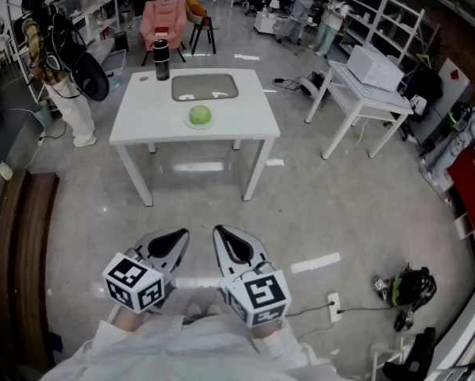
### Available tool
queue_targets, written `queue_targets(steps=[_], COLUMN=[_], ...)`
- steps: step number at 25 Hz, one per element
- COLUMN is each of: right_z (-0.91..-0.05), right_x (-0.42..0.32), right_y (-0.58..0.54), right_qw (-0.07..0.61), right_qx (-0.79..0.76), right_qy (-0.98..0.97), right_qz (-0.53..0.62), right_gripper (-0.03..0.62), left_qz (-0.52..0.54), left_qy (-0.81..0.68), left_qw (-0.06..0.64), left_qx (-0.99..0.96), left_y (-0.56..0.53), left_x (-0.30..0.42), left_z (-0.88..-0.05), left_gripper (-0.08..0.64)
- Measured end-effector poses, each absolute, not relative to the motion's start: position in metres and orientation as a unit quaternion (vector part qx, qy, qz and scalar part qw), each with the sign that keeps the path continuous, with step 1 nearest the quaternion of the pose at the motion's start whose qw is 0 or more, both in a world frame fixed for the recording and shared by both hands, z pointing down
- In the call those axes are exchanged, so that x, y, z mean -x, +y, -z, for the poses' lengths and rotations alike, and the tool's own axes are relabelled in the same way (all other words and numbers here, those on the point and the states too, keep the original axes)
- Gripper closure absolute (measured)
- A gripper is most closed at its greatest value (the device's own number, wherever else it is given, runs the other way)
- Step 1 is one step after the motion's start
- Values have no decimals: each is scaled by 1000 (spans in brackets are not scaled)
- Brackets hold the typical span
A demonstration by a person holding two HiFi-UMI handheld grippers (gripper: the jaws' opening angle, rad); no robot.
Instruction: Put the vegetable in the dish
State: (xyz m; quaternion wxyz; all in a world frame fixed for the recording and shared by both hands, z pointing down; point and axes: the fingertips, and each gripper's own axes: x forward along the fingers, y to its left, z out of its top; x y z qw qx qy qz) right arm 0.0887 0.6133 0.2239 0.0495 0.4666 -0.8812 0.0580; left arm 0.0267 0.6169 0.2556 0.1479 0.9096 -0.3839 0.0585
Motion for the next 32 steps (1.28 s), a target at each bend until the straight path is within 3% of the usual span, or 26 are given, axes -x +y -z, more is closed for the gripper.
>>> queue_targets(steps=[21,32], right_z=[-248,-253], right_x=[-79,-108], right_y=[617,597], right_qw=[47,49], right_qx=[-443,-424], right_qy=[-889,-898], right_qz=[-108,-108], right_gripper=[578,578], left_qz=[-34,-39], left_qy=[-399,-407], left_qw=[170,191], left_qx=[-900,-892], left_y=[617,596], left_x=[-34,-66], left_z=[-260,-279], left_gripper=[551,551])
